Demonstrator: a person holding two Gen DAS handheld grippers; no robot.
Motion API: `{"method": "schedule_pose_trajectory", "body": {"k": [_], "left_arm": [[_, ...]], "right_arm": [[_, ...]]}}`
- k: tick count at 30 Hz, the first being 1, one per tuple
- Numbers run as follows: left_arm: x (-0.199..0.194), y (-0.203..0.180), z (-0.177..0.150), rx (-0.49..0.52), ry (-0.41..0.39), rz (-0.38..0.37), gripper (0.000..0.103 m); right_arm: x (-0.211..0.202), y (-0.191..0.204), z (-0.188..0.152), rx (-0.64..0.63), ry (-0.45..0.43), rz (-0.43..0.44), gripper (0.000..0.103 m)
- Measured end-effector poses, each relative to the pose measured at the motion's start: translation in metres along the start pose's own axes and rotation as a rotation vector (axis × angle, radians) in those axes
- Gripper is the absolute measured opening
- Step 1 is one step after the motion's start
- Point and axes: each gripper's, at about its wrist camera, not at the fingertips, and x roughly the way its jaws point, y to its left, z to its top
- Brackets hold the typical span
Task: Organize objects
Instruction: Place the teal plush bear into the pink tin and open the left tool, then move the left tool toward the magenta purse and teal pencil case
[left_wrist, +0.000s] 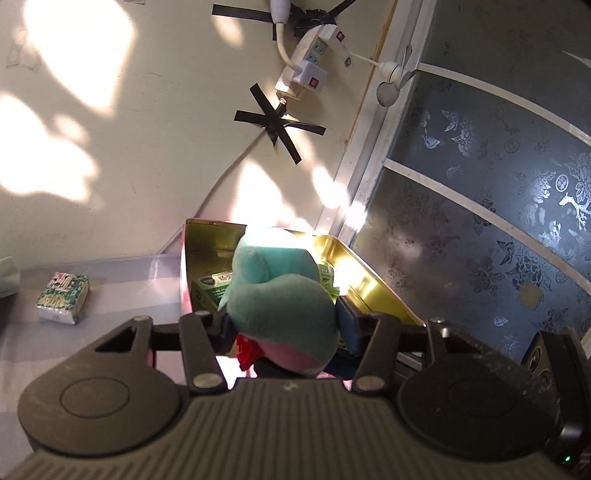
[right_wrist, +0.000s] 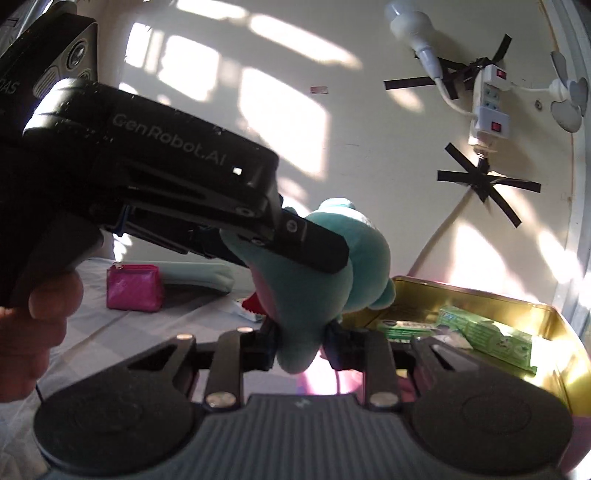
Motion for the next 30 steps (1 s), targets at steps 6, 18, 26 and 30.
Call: {"method": "schedule_pose_trajectory", "body": {"k": [6, 18, 26, 30], "left_arm": [[0.060, 0.008, 0.006, -0.016, 0.066, 0.091, 0.066], [0.023, 0.000, -0.001, 0.082, 0.007, 0.337, 0.071], [-0.004, 0.002, -0.034, 0.121, 0.050, 0.447, 0.071], [-0.015, 0.011, -0.049, 0.133, 0.077, 0.505, 0.077]], "right_arm": [[0.038, -0.039, -0.013, 0.026, 0.084, -0.090, 0.030], [0.019, -0.049, -0.021, 0.158, 0.013, -0.091, 0.052], [-0.016, -0.045, -0.025, 0.296, -0.002, -0.083, 0.052], [-0.023, -0.035, -0.029, 0.299, 0.021, -0.060, 0.052]]}}
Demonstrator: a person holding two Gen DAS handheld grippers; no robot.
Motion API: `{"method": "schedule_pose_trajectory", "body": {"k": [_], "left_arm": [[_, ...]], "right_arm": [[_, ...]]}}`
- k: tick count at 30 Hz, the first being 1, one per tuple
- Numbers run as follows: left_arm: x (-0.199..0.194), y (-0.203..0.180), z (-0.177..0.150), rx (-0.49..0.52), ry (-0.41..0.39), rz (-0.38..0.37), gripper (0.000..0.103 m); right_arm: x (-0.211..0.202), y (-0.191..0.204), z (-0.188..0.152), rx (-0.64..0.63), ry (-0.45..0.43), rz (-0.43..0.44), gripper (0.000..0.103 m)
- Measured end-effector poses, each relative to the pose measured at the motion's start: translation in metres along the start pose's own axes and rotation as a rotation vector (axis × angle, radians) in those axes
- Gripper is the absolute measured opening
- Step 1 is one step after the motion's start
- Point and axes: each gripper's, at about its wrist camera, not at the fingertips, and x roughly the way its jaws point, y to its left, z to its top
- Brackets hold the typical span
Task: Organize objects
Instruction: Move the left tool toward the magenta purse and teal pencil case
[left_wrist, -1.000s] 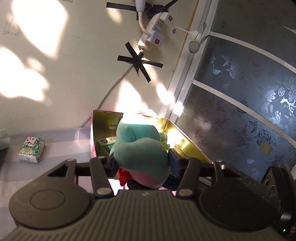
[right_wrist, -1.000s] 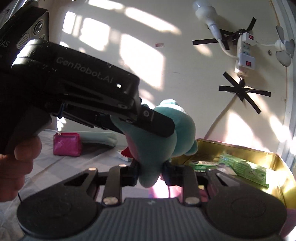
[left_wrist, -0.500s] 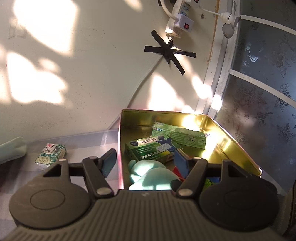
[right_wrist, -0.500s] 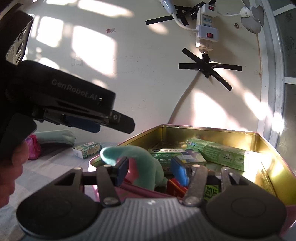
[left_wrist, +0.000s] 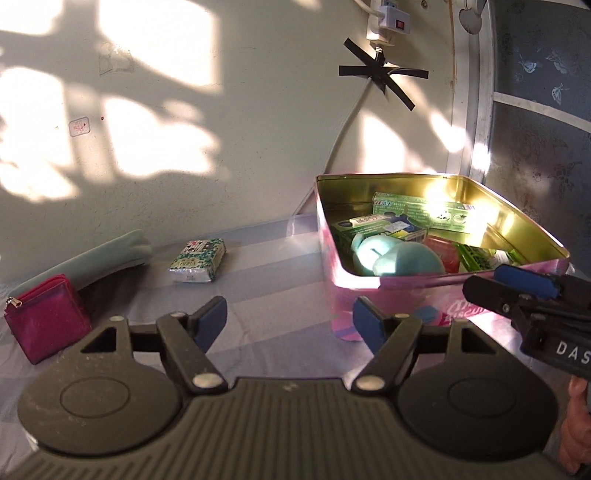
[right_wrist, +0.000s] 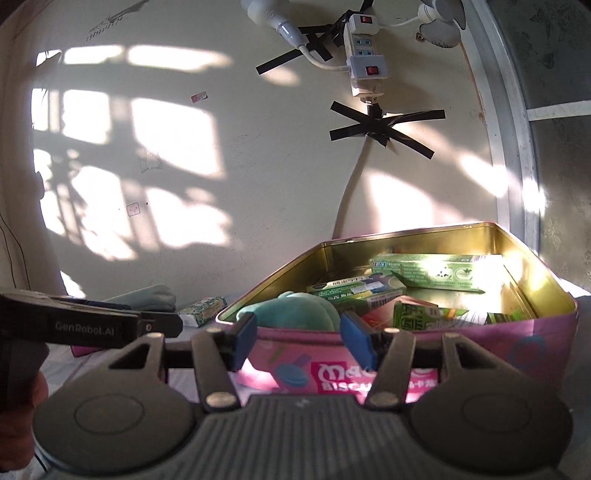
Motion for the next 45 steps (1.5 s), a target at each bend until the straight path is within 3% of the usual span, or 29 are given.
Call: {"method": "schedule_pose_trajectory", "body": {"k": [13, 24, 32, 36, 42, 45], "left_arm": [[-0.001, 0.060, -0.050, -0.075, 0.102, 0.167, 0.077], [0.002, 0.098, -0.065, -0.117, 0.118, 0.248, 0.077], [0.002, 0.143, -0.069, -0.094, 0.128, 0.329, 0.077], [0.002, 0.189, -0.077, -0.231, 0.157, 0.358, 0.077], [-0.014, 0.234, -0.085, -0.476, 0.088, 0.377, 0.077], [-0.022, 0.251, -0.088, -0.568, 0.062, 0.427, 0.077]], "right_arm": [[0.030, 0.034, -0.036, 0.005, 0.244, 0.063, 0.052], [0.047, 0.067, -0.044, -0.076, 0.329, 0.066, 0.054], [0.063, 0.113, -0.047, -0.193, 0.368, 0.138, 0.054], [0.077, 0.140, -0.048, -0.248, 0.391, 0.193, 0.056], [0.105, 0.188, -0.045, -0.351, 0.405, 0.281, 0.054], [0.127, 0.214, -0.027, -0.373, 0.362, 0.323, 0.054]]}}
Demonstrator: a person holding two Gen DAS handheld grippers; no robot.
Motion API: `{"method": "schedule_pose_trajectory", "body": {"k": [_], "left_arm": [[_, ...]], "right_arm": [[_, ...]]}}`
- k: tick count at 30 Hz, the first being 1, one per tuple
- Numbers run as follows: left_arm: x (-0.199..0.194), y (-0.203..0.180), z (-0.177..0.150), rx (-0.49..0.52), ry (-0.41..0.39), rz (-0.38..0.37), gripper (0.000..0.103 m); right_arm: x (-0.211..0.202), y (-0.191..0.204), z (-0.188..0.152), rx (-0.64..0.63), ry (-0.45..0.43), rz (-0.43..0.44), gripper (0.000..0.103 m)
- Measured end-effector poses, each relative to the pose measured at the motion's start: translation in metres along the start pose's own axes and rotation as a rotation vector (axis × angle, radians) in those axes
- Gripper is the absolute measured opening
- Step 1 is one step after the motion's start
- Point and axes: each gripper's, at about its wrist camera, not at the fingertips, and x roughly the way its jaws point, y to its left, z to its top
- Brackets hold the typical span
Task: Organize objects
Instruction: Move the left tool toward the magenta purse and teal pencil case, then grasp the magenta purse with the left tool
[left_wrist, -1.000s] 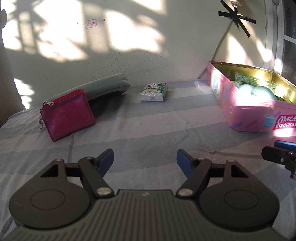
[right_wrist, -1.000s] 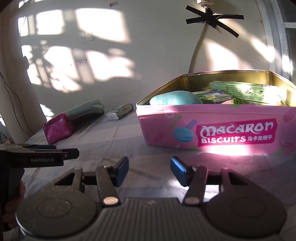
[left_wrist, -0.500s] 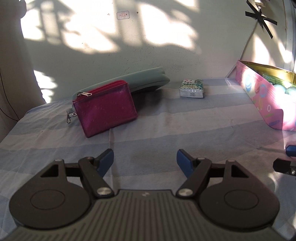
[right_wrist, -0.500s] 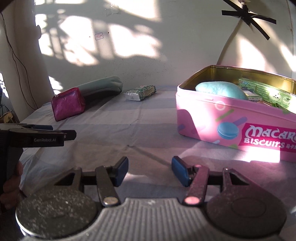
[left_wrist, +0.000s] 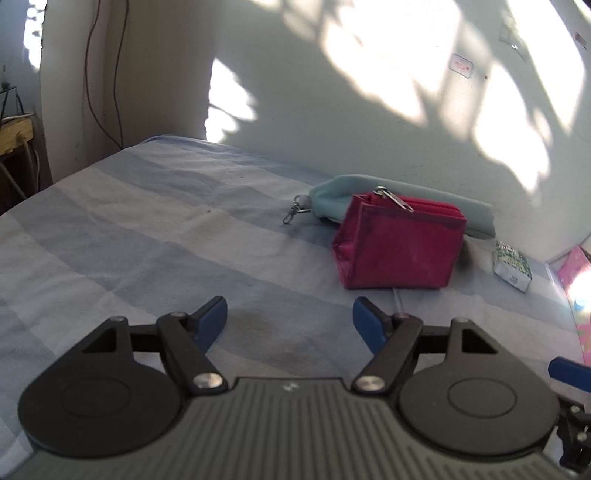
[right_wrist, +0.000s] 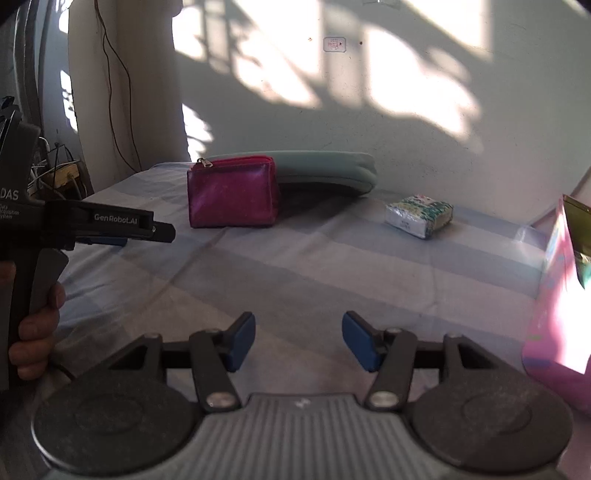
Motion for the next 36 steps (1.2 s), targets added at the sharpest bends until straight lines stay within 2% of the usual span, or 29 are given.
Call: {"method": "schedule_pose_trajectory", "body": {"k": [3, 6, 10, 13, 15, 17, 19, 21, 22, 24, 26, 27, 31, 36], "left_arm": [[-0.001, 0.018, 0.006, -0.097, -0.013, 0.008, 0.077], [-0.004, 0.030, 0.011, -0.155, -0.032, 0.029, 0.077], [-0.003, 0.043, 0.014, -0.216, -0.034, 0.033, 0.077], [-0.002, 0.047, 0.015, -0.237, -0.029, 0.029, 0.077], [-0.003, 0.049, 0.016, -0.242, -0.032, 0.029, 0.077], [-0.004, 0.050, 0.016, -0.248, -0.036, 0.026, 0.077], [-0.005, 0.051, 0.015, -0.251, -0.036, 0.009, 0.077], [-0.008, 0.049, 0.014, -0.254, -0.039, -0.034, 0.077], [-0.010, 0.048, 0.014, -0.253, -0.043, -0.063, 0.077], [-0.014, 0.041, 0.013, -0.229, -0.056, -0.116, 0.077], [-0.017, 0.034, 0.012, -0.199, -0.059, -0.170, 0.077], [-0.017, 0.030, 0.011, -0.184, -0.058, -0.193, 0.077], [-0.014, 0.016, 0.008, -0.125, -0.037, -0.256, 0.077], [-0.008, 0.008, 0.005, -0.072, -0.028, -0.231, 0.077]], "right_arm": [[0.022, 0.006, 0.040, 0.007, -0.041, 0.037, 0.054], [0.050, 0.009, 0.087, 0.078, -0.066, 0.080, 0.054], [0.096, 0.013, 0.129, 0.140, -0.027, 0.117, 0.054], [0.123, 0.026, 0.139, 0.049, 0.032, 0.107, 0.054], [0.131, 0.034, 0.135, -0.010, 0.071, 0.089, 0.052], [0.122, 0.036, 0.122, -0.037, 0.078, 0.133, 0.037], [0.102, 0.036, 0.101, -0.040, 0.099, 0.194, 0.038], [0.072, 0.037, 0.076, -0.079, 0.044, 0.224, 0.039], [0.060, 0.039, 0.064, -0.103, 0.044, 0.235, 0.041], [0.038, 0.039, 0.044, -0.121, 0.016, 0.231, 0.042], [0.017, 0.035, 0.029, -0.126, -0.040, 0.205, 0.052], [0.012, 0.032, 0.025, -0.116, -0.053, 0.185, 0.054], [0.020, 0.015, 0.025, -0.035, -0.012, 0.166, 0.054], [0.041, 0.007, 0.030, 0.038, 0.013, 0.191, 0.054]]}}
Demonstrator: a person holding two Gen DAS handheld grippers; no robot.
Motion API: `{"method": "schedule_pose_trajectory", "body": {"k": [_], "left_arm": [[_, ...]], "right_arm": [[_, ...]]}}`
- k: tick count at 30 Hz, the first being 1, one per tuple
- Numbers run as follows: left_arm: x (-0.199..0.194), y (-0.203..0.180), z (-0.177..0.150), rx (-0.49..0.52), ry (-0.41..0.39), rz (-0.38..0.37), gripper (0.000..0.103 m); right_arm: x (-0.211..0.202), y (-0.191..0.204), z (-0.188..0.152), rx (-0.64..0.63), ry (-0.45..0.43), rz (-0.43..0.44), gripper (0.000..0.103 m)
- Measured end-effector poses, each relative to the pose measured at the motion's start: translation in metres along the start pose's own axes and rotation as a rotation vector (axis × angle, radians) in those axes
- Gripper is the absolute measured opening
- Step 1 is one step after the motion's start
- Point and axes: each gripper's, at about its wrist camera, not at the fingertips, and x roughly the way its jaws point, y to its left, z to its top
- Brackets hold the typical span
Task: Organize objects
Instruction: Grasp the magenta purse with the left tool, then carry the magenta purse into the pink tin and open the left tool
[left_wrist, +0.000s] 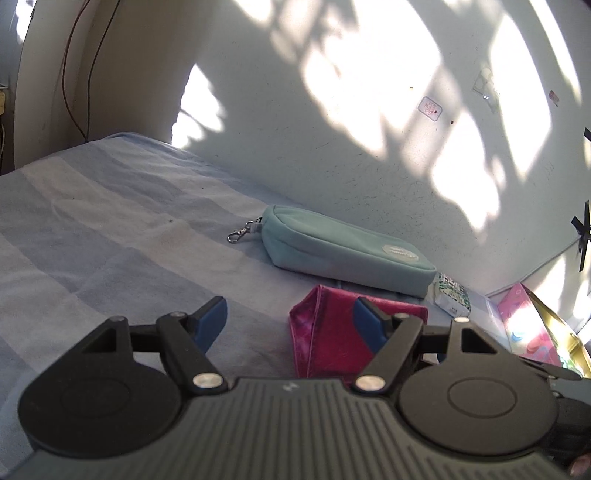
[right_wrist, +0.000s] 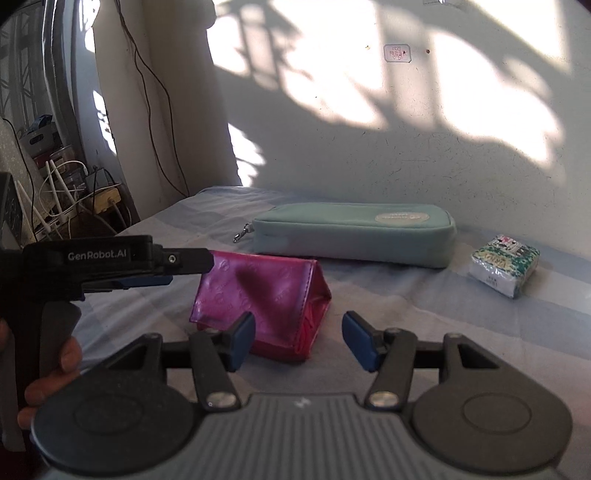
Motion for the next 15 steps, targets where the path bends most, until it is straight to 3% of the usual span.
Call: {"method": "schedule_pose_trajectory", "body": {"k": [3, 5, 6, 7, 10, 15], "left_arm": [[0.012, -0.001, -0.003, 0.010, 0.061, -0.007, 0.084], [0.018, -0.004, -0.005, 0.020, 0.092, -0.031, 0.080], [0.017, -0.008, -0.006, 0.045, 0.095, -0.049, 0.072], [0.019, -0.010, -0.007, 0.054, 0.111, -0.094, 0.051], [0.010, -0.019, -0.010, 0.105, 0.074, -0.114, 0.049], [-0.020, -0.040, -0.010, 0.118, -0.015, -0.260, 0.049]], "right_arm": [[0.010, -0.001, 0.000, 0.016, 0.008, 0.014, 0.054], [0.017, 0.000, -0.002, 0.023, 0.018, 0.025, 0.051], [0.020, 0.000, -0.002, 0.030, 0.024, 0.045, 0.047], [0.021, 0.001, -0.004, 0.050, 0.027, 0.070, 0.037], [0.011, 0.016, -0.006, -0.014, -0.003, 0.021, 0.030], [-0.041, 0.024, -0.009, -0.087, -0.147, -0.067, 0.029]]}}
